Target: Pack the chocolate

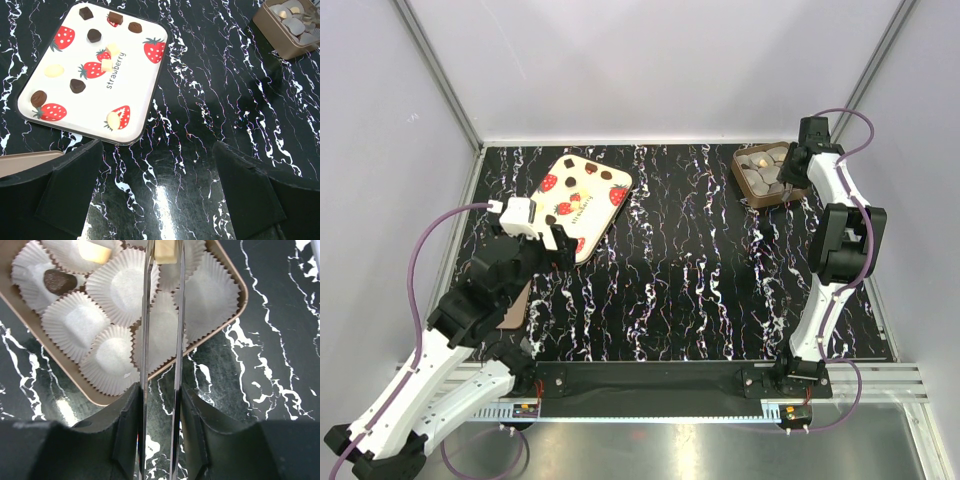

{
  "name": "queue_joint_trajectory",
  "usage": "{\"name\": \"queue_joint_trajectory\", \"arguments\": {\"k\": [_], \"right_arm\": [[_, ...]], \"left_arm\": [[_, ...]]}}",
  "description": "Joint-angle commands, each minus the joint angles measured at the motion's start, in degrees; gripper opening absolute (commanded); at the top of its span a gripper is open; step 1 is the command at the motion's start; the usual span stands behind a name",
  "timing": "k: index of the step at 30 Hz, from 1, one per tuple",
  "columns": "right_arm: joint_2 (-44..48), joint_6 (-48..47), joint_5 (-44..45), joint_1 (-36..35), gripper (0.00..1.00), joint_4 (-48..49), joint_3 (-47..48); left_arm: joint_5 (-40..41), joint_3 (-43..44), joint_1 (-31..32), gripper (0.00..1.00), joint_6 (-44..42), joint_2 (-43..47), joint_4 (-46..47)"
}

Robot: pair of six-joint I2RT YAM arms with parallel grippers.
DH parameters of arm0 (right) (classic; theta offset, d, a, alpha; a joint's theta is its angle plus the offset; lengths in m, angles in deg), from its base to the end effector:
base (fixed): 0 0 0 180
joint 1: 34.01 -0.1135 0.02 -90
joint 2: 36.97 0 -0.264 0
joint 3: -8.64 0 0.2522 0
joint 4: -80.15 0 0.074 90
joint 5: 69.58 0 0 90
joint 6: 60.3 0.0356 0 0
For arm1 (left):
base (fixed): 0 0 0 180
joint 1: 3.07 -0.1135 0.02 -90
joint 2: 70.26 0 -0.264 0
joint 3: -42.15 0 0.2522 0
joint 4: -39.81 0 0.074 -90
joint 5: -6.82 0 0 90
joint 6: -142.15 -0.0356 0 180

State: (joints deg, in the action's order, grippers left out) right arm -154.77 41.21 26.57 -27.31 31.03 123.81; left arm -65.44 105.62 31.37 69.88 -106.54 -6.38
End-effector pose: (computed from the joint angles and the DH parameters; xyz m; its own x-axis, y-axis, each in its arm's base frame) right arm 0.4592 -0.0578 0.2495 -0.7280 0.2853 -0.6234 0.3338 0.9417 0.0411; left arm 0.1163 -0.0666 0.3498 -0.3474 -0.1135 -0.9308 0.2050 0.9595 -0.1935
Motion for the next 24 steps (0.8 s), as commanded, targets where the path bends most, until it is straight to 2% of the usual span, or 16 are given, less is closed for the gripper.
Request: {"name": "queue_joint_trajectory", "arguments": {"k": [1,15,24], "right_arm": [[0.4,-0.7,2.1,0.4,0.42,2.0,1.9],[0.0,-1.4,1.9,0.4,0.46,1.0,4.6],[7.0,1.8,-2.9,-0.2,0.47,-2.8,4.9]], "left_arm": [[0.3,-0.1,-0.3,0.99,-0.8,-0.3,3.4],[-0.1,-0.1,-0.5,0.99,-0.8,-0.3,3.4],[-0.4,-0.2,-0.4,0.99,-0.7,0.8,3.4]]}}
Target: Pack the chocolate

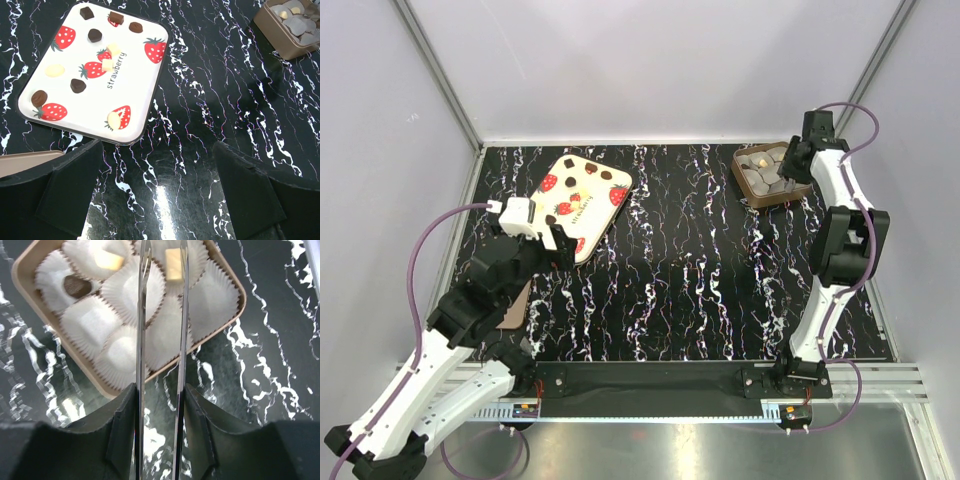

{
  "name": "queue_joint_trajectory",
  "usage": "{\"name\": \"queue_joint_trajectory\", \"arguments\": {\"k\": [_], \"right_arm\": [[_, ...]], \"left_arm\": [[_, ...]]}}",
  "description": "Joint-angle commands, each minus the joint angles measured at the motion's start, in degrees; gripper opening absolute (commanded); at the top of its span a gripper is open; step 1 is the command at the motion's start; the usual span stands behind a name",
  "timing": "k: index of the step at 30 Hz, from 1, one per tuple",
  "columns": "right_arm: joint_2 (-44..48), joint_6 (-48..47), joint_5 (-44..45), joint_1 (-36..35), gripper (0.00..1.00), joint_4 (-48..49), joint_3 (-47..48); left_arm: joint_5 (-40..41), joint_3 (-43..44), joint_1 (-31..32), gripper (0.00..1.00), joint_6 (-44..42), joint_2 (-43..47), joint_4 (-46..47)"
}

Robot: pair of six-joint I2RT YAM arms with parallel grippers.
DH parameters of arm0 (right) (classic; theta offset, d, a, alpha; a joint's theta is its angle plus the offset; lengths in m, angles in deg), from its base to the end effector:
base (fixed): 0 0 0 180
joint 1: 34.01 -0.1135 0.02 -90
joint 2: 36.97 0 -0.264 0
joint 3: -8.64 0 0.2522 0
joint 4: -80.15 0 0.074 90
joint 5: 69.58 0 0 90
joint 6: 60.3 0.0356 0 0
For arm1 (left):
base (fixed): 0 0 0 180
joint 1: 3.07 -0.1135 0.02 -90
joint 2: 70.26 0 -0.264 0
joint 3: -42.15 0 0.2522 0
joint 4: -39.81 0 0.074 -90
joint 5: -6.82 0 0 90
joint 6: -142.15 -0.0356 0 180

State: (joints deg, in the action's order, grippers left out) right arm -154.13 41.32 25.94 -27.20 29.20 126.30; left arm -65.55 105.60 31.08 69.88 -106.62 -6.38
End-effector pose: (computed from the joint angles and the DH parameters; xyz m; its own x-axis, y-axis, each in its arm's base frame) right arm 0.4587 -0.0582 0.2662 -0.7139 0.2872 -0.6386 0.3294 0.9426 0.0556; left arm 0.1169 -0.0663 0.3495 -0.3487 -0.1141 -0.9302 0.2015 0.9602 -0.1934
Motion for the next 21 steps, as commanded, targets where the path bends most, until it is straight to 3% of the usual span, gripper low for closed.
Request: {"name": "queue_joint_trajectory", "arguments": {"k": [1,5,9,12,16,21], "right_arm": [[7.7,1.9,-3.3,-0.9,0.47,-1.0,2.0],[11.9,2.9,-4.4,-7.1,0.47,-1.3,-1.8],[17.3,4.9,-5.3,-22.8,0.47,2.9,-7.6],[17.8,7.1,-8.7,-30.2,0.47,6.9,-10.6],[12.7,7.3,-8.2,-43.4,0.47,8.3,-8.6],[3.5,8.0,-6.3,-53.1,0.47,7.9,-2.7]], "left_arm": [[-0.3,-0.2,-0.2,0.99,-0.6,1.0,3.4],[-0.1,-0.2,-0.2,0.99,-0.6,1.9,3.5],[0.3,-0.3,-0.2,0.99,-0.7,2.3,3.6],[0.1,-0.6,-0.2,0.99,-0.7,2.8,3.7],[0.3,-0.5,-0.2,0.99,-0.7,3.0,3.9],[0.7,-0.5,-0.2,0.99,-0.7,3.2,3.9]]}}
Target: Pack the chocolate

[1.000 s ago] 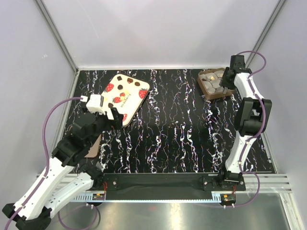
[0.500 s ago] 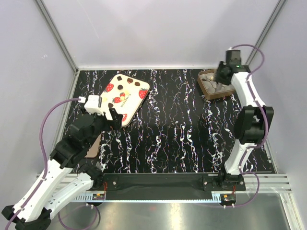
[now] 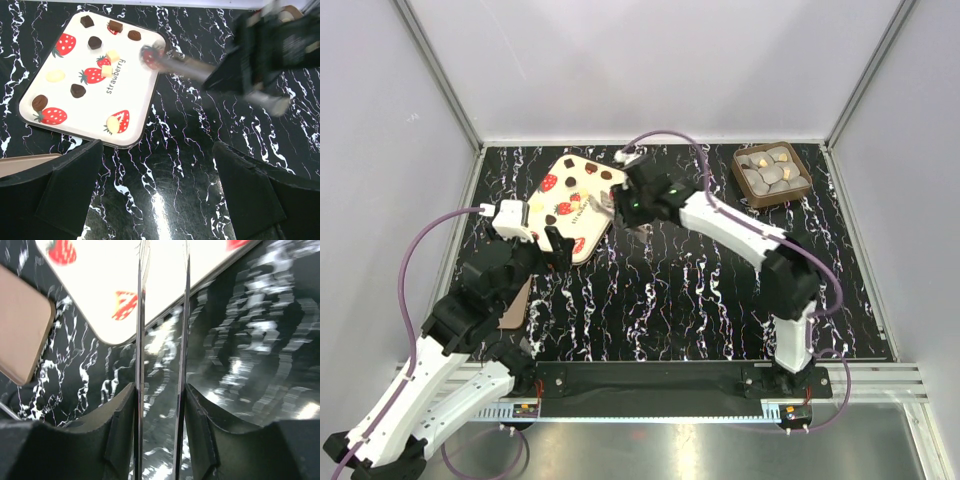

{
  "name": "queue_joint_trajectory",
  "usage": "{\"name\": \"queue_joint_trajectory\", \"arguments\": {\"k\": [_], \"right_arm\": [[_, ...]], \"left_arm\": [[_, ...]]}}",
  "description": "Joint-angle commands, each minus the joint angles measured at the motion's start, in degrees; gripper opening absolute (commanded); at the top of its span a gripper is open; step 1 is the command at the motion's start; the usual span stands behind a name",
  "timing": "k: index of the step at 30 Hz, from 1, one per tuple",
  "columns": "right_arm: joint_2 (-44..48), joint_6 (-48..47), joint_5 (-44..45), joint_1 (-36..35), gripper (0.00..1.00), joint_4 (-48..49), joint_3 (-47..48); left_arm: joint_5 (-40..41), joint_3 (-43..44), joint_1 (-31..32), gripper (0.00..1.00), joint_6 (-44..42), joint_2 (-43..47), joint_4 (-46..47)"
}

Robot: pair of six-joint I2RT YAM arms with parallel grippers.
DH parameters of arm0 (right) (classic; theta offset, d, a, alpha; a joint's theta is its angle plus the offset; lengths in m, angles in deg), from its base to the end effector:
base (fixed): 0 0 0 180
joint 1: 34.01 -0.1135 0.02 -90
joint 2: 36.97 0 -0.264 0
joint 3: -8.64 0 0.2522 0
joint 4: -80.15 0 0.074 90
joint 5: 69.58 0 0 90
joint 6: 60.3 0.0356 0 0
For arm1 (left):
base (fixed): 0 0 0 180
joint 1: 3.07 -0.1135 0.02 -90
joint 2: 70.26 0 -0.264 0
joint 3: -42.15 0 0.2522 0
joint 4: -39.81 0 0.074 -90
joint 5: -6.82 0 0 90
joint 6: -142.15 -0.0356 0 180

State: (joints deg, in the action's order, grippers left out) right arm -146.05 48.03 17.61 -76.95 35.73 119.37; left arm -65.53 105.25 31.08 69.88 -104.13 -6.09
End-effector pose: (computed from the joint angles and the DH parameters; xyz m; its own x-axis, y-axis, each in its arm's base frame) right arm 0.3201 0.3002 0.2959 -0.6942 -0.2169 -0.6864 -0.5146 0.8163 0.2625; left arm 0.1089 -0.0608 0.3528 -0.3158 -0.1364 -0.9390 0.2083 0.9555 -0.2089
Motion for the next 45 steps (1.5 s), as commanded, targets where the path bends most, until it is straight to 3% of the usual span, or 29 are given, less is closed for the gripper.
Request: {"name": "queue_joint_trajectory", "arguments": {"k": [1,12,25,45], "right_arm": [[-5.7,2.2,2.5,-4.7,0.47,1.0,5.2],[-9.5,8.6,9.1,-13.9,0.5,3.6,5.4],[-8.8,8.4,11.0,-15.4,0.5,5.2,3.8],[-7.9,7.2,6.6,-16.6,0.5,6.1,2.1]], "left_arm": [[0.7,-0.1,-0.2,0.99,-0.7,0.7,3.6],[0.1,-0.1,-0.3,0.99,-0.8,1.0,3.9],[-0.3,-0.3,-0.4,0.99,-0.5,1.1,3.9],[-0.3,-0.4,-0.4,0.99,-0.4,1.2,3.9]]}}
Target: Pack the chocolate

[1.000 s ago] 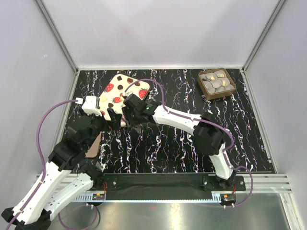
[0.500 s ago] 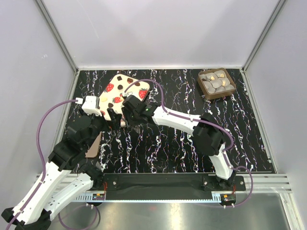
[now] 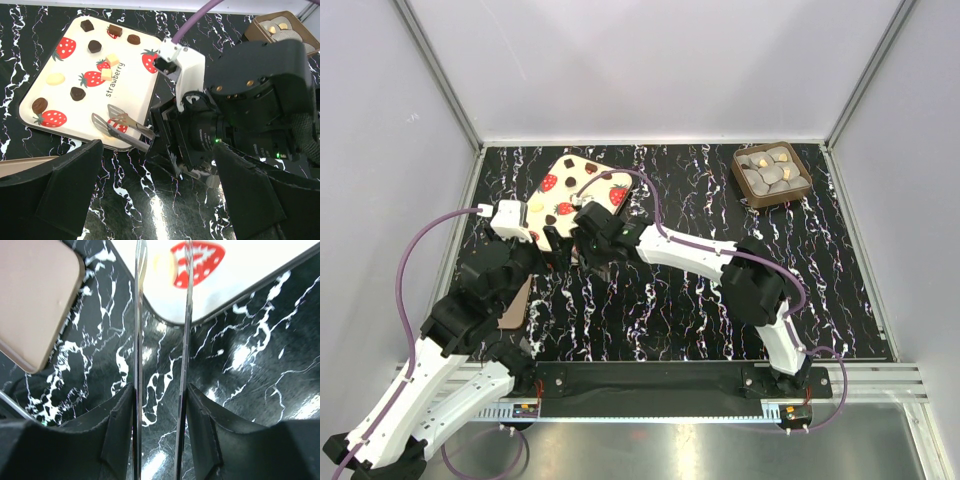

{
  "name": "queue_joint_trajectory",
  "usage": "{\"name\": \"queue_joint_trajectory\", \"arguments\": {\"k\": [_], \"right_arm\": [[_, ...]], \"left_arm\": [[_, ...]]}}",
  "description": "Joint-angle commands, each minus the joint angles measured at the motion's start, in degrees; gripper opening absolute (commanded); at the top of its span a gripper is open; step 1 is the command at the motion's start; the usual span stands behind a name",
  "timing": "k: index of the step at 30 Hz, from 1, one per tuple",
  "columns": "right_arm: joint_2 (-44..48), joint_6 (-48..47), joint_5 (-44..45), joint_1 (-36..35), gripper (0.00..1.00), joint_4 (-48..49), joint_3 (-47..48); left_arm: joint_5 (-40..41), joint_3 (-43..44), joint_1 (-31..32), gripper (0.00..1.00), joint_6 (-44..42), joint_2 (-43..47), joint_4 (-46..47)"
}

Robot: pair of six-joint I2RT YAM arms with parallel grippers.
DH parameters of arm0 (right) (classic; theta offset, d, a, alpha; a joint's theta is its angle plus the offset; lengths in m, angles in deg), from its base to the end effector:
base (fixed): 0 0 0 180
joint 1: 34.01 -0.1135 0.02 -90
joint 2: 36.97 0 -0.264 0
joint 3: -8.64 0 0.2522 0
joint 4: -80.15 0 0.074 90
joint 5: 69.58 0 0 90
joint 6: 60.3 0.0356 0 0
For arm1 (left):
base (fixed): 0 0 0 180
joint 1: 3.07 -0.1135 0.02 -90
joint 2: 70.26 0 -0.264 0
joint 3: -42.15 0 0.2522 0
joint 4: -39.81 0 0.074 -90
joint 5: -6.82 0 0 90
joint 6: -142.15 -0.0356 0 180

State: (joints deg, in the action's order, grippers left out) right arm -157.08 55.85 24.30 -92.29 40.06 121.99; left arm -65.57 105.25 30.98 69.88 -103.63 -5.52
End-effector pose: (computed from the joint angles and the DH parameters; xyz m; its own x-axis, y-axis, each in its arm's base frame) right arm 0.2533 0.4052 0.2323 -0.7076 -0.3085 -0.6357 -0.5709 0.7797 0.2571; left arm 0.1075 -0.0597 0.3548 -0.3012 -0.1468 -0.9422 0.2105 0.9535 -0.2158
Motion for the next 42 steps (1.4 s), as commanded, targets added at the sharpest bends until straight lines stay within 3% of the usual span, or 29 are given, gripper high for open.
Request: {"name": "queue_joint_trajectory", "arguments": {"k": [1,18,25,31,42], "right_arm": [[3.2,-0.8,0.0,-1.5,0.5,1.8,-1.1],[2.7,-5.1,7.5,-2.3,0.47,-4.2,-1.1],[2.3,-6.6,8.4,-2.3,0.37,-4.8,0.2],[2.9,-8.0,8.2,-1.8,0.34,-5.2,3.8],[10.2,-7.9,3.8,5.9,0.31,-2.3,0.3]], "left_arm": [[-0.4,-0.5,-0.3,0.99,-0.4,0.7,3.4],[-0.6,-0.4,-0.3,0.99,-0.3,0.1,3.4],[-0.3,-0.5,-0.3,0.99,0.5,0.0,3.8],[-0.7,5.8,-1.8,0.99,4.9,-7.3,-0.6],[-20.8,18.2,-15.2,0.99,9.7,-14.3,-2.2]]}}
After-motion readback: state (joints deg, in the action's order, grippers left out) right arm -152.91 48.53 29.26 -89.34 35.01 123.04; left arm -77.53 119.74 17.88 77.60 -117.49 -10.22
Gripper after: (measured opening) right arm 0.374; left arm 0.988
